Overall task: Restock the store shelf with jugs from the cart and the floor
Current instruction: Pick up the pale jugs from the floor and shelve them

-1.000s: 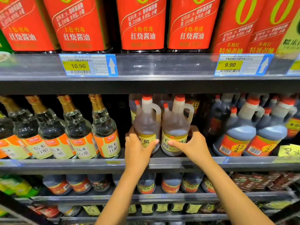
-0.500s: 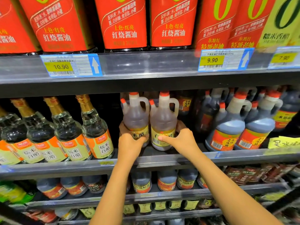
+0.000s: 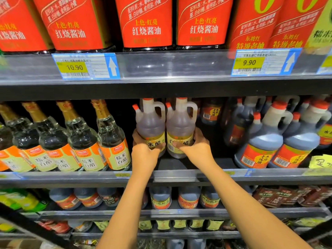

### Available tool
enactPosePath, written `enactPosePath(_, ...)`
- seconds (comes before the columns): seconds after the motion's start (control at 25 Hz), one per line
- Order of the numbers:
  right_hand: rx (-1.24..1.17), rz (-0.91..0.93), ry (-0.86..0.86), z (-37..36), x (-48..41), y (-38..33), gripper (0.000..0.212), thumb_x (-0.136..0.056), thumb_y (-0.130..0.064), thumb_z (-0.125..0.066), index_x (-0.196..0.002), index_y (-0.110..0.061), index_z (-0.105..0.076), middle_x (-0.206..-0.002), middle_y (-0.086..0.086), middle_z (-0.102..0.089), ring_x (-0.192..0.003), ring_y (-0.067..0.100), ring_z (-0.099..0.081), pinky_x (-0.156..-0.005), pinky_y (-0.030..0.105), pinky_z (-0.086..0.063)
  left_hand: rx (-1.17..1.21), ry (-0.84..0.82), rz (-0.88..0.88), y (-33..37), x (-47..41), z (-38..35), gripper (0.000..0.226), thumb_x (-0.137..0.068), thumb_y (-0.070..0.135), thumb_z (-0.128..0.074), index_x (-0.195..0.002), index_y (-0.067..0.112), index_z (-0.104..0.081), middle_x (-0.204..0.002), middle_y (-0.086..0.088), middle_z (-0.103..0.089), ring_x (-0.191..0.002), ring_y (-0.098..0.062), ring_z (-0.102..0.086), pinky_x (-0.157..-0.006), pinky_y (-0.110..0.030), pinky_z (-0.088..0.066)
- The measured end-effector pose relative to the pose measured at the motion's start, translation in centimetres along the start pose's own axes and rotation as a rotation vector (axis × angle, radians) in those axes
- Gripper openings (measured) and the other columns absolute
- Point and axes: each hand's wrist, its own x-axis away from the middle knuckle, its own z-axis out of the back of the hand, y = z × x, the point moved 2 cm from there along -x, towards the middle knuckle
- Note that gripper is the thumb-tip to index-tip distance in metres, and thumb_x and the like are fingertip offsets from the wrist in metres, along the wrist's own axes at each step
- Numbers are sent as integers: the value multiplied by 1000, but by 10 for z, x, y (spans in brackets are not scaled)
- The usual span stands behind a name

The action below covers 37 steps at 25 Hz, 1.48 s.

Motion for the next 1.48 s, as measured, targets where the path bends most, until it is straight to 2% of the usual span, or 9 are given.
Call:
enactPosePath(0.24, -22, -8, -32, 2, 5, -10, 66, -73, -20, -79, -129, -9, -46, -119, 9, -63, -109, 23, -60, -81, 20, -44, 8, 4, 7, -3, 1, -4, 73, -73, 36, -79, -120, -4, -40, -72, -9, -60, -71, -31, -61, -60, -36, -50)
enactPosePath(0.36, 64, -56, -78, 1, 17, -14, 53, -78, -21, -75, -119, 0, -50, -113, 17, -63, -106, 31, -60, -81, 26, -47, -58, -4, 28, -3, 10, -3, 76, -76, 44, -74, -124, -4, -40, -96, -16, -62, -89, -33, -62, -66, -33, -49)
enactPosePath(0.44, 144, -86, -65, -1, 37, -13, 56, -78, -32, -73, -117, 0, -49, -115, 17, -59, -113, 33, -55, -91, 38, -49, -123, 7, -36, 0, 36, -2, 75, -82, 46, -67, -134, 1, -36, -123, -16, -54, -117, -31, -52, -90, -37, -49)
enactPosePath(0.56, 275, 95, -98, -8, 85, -11, 74, -86, -37, -64, -143, -6, -29, -148, 9, -33, -141, 24, -22, -115, 35, -28, -340, 40, -180, -8, 91, 12, 78, -91, 54, -47, -149, 9, -21, -156, -7, -24, -146, -24, -18, -118, -35, -21)
enactPosePath(0.72, 475, 318, -229, -39, 139, -4, 68, -87, -33, -62, -143, -7, -34, -153, 13, -28, -145, 28, -17, -117, 39, -22, -705, 72, -198, -63, 141, 50, 75, -88, 51, -56, -144, 7, -36, -150, -15, -37, -141, -34, -30, -112, -46, -30)
enactPosePath(0.84, 656, 498, -366, -81, 188, 1, 67, -67, -33, -80, -123, -4, -58, -132, 21, -54, -129, 38, -46, -100, 51, -46, -931, -56, -108, -117, 181, 87, 82, -68, 47, -78, -134, 6, -51, -137, -22, -51, -129, -39, -47, -102, -52, -43)
enactPosePath(1.08, 782, 625, -660, -169, 286, 0, 73, -58, -35, -79, -120, -3, -57, -119, 20, -62, -113, 38, -59, -92, 47, -52, -946, -97, 150, -206, 253, 170, 86, -51, 46, -88, -122, 3, -62, -120, -26, -62, -113, -44, -58, -92, -51, -50)
enactPosePath(1.36, 848, 686, -980, -277, 413, -26, 83, -50, -51, -83, -117, -6, -62, -110, 14, -66, -98, 33, -66, -77, 40, -57, -885, -82, 571, -306, 359, 281, 86, -77, 55, -65, -144, 10, -38, -140, -27, -45, -133, -45, -37, -110, -50, -33)
enactPosePath(1.48, 824, 711, -1129, -311, 466, -39, 79, -75, -51, -66, -138, -10, -41, -137, 12, -48, -124, 32, -50, -100, 42, -45, -877, -32, 719, -329, 405, 326, 84, -84, 55, -57, -149, 12, -26, -148, -27, -33, -139, -43, -27, -113, -48, -26)
